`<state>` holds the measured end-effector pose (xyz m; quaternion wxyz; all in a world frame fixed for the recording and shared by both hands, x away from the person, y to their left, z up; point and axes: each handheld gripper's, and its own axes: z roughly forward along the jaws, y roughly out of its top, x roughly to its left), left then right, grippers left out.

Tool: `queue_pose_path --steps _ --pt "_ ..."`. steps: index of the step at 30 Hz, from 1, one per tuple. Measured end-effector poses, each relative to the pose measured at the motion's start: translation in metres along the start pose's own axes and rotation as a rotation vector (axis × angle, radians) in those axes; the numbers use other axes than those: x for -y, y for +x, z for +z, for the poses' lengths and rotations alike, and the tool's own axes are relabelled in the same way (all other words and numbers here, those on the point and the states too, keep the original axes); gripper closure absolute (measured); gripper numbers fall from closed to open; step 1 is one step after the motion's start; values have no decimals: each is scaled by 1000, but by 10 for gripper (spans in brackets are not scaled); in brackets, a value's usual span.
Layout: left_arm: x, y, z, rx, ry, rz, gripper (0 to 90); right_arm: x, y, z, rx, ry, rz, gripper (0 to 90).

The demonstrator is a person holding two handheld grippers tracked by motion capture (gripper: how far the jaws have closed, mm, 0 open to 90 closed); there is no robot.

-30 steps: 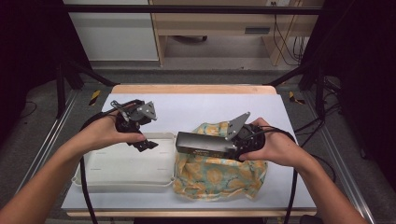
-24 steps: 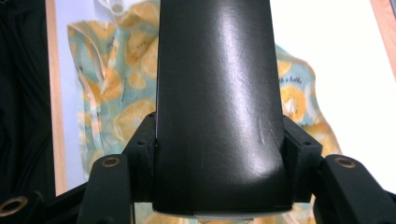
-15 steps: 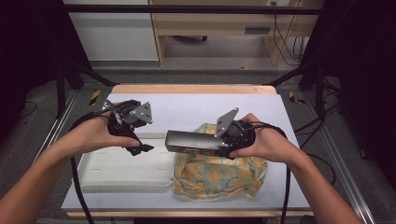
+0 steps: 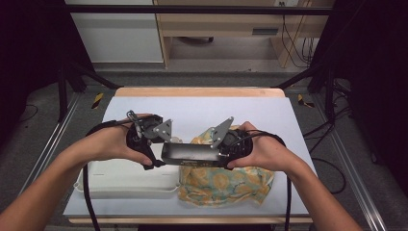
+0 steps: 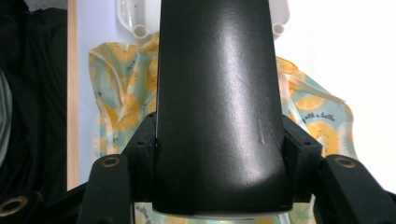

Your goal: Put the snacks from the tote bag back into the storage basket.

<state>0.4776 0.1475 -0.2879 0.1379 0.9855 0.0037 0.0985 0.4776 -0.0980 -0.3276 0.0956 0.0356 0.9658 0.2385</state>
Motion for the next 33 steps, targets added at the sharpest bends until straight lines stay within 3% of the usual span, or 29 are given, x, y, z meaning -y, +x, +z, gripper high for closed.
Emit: queue_pose_path --steps 5,15,27,33 --pt "-7 -2 13 13 53 35 108 -3 1 1 -11 -10 -6 435" --pt "-14 -1 29 52 100 61 141 -8 4 2 -21 -15 -22 434" --pt "-17 0 38 84 135 76 256 -12 7 4 -30 -13 -36 434" --pt "-17 0 42 88 129 77 303 -13 8 4 -31 -20 -33 435"
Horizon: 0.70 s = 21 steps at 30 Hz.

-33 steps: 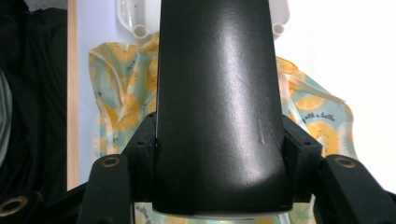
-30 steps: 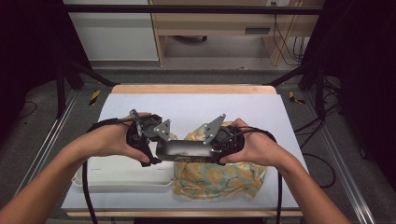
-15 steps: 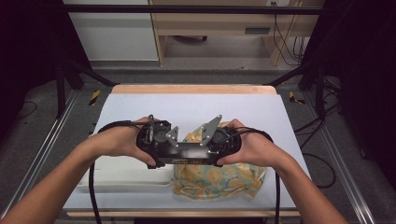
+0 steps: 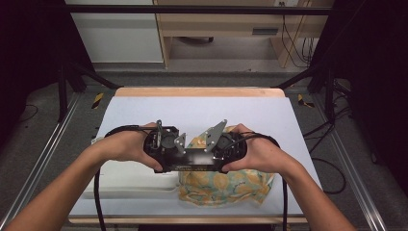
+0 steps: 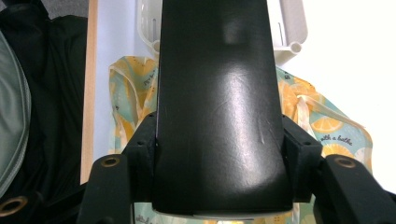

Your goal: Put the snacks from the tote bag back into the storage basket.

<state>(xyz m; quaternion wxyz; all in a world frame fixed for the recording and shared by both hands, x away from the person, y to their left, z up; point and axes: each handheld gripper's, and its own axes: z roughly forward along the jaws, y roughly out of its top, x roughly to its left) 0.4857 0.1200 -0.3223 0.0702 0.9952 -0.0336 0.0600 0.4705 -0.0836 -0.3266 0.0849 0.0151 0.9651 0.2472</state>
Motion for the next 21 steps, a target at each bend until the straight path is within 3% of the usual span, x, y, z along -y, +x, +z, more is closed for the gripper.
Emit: queue_pose_path --steps 5,18,20,21 --pt "-1 0 3 -7 5 4 407 1 0 0 0 3 2 434" --pt "-3 0 6 -47 16 0 430 6 -1 6 16 11 9 415" --pt "-2 0 6 -57 20 -5 432 7 -2 6 22 11 27 350" --pt "-2 1 7 -59 23 -7 432 8 -3 6 29 13 43 274"
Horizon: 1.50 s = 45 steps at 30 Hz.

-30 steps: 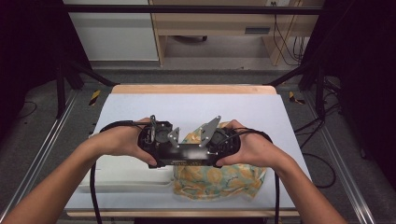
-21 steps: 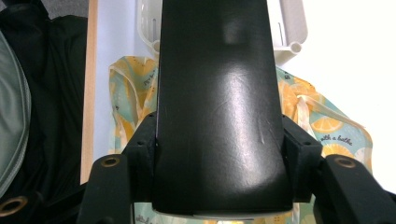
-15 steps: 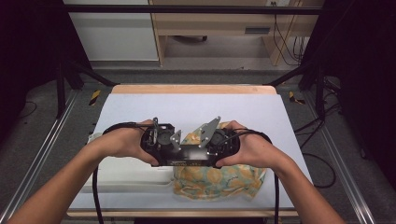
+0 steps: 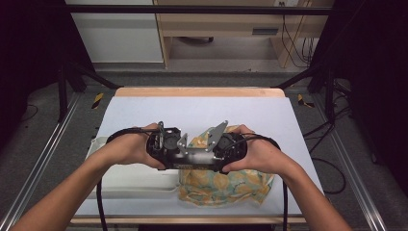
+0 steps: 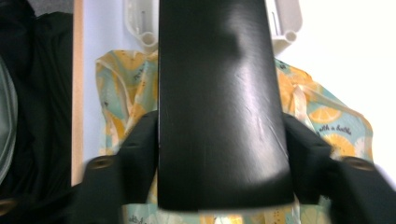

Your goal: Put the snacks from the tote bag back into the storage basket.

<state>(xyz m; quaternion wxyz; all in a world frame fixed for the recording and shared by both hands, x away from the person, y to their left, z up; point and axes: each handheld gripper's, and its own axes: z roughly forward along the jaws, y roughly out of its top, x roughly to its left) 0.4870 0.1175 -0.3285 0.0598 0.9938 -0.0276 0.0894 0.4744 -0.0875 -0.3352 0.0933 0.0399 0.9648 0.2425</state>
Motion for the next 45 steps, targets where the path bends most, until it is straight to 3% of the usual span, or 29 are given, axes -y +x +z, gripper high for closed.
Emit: queue_pose_path --steps 2,5,11,16,24,32,45 --pt "2 1 -1 2 4 -5 432 2 0 -2 27 -13 9 185" --pt "5 2 -4 2 -8 -9 432 7 1 -9 56 -56 29 133" --pt "17 4 -9 3 -17 -24 432 25 2 -29 101 -167 99 73" --pt "34 8 -18 -25 -25 -58 431 53 6 -35 144 -242 197 64" --pt "57 9 -30 -55 -25 -96 431 92 11 -28 260 -277 335 62" --pt "76 10 -35 -74 -27 -124 431 120 14 -28 323 -308 444 74" --pt "104 14 -33 -79 19 -136 431 170 23 -33 478 -379 628 70"
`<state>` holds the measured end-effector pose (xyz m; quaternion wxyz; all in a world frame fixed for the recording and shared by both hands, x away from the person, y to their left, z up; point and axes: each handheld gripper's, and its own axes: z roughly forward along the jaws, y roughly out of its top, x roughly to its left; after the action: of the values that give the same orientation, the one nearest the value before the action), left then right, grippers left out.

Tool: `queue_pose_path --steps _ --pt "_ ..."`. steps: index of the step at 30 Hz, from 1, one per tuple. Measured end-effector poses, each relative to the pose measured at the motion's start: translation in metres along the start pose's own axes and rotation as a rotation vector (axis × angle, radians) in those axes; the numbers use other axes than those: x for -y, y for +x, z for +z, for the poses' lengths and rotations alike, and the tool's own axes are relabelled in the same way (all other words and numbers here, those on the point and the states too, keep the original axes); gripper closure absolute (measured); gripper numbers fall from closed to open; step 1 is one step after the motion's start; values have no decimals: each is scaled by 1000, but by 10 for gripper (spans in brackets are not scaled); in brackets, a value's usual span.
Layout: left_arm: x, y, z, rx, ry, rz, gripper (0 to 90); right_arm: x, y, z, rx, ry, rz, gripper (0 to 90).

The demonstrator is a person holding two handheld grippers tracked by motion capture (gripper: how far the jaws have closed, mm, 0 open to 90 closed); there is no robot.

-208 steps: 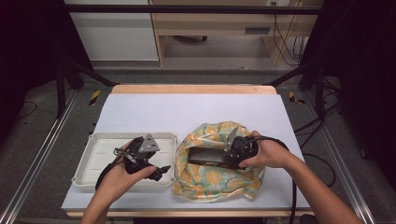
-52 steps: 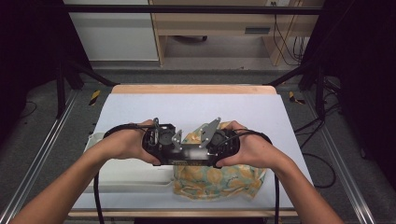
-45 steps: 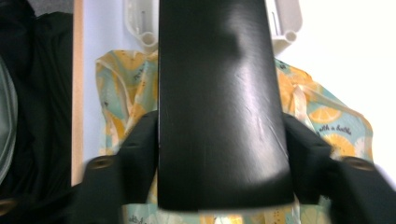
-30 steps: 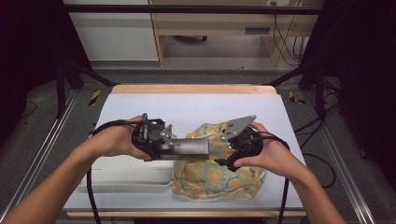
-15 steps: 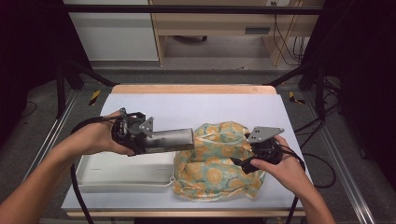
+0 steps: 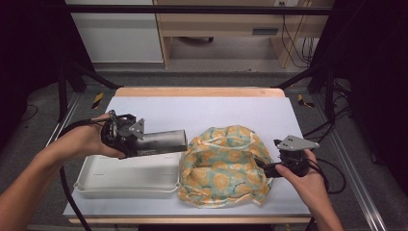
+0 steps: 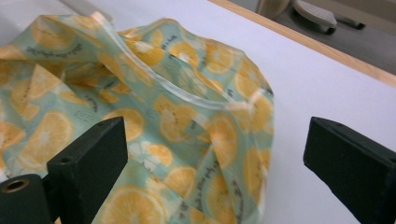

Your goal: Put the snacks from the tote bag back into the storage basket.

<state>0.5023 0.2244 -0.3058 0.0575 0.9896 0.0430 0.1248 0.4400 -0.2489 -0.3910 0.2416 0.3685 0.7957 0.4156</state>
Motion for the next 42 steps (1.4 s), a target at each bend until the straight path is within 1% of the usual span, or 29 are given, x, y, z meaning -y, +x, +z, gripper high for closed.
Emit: queue_pose_path --steps 1,5,11,13,14,15,17,19,21,23,24,25,27,28,29,30,31,32,33,39,42 --pt "1 1 1 -2 2 1 431 4 -2 -1 13 -3 10 71" --pt "7 5 6 3 12 4 431 18 -8 -3 42 -10 49 74" --pt "14 10 15 8 3 -5 431 41 -14 2 84 -14 84 78" --pt "15 11 18 8 9 2 431 48 -16 2 103 -20 101 80" --pt "15 11 20 11 5 0 431 51 -16 1 113 -32 107 81" --pt "16 11 21 16 7 1 430 53 -17 0 116 -45 124 81" --pt "16 12 22 15 13 1 431 58 -19 -2 127 -70 142 81" --pt "15 12 24 7 14 -2 431 62 -21 -4 139 -83 159 80" --pt "15 12 26 13 11 1 431 66 -23 -5 156 -95 173 81" --pt "15 12 29 19 13 5 431 71 -22 -5 171 -97 176 83" --pt "14 12 30 22 21 11 431 72 -22 -5 171 -96 179 83" --pt "15 12 32 22 17 11 431 73 -21 -6 168 -92 183 83" --pt "15 12 33 25 26 19 431 74 -21 -7 178 -96 184 83" --pt "15 12 34 26 22 21 431 74 -22 -8 180 -102 191 84" --pt "16 12 34 28 15 14 431 75 -23 -9 185 -107 196 84" --pt "17 12 34 20 14 21 431 75 -24 -10 193 -111 199 85" --pt "18 12 34 20 11 10 431 76 -24 -10 195 -112 205 85" --pt "19 13 34 17 7 17 431 77 -25 -10 196 -110 209 85" --pt "20 12 35 25 5 9 431 77 -25 -10 198 -108 210 85" --pt "24 8 39 38 12 38 431 78 -26 -10 202 -104 215 85" --pt "27 7 42 52 3 39 430 78 -27 -10 205 -105 212 85"
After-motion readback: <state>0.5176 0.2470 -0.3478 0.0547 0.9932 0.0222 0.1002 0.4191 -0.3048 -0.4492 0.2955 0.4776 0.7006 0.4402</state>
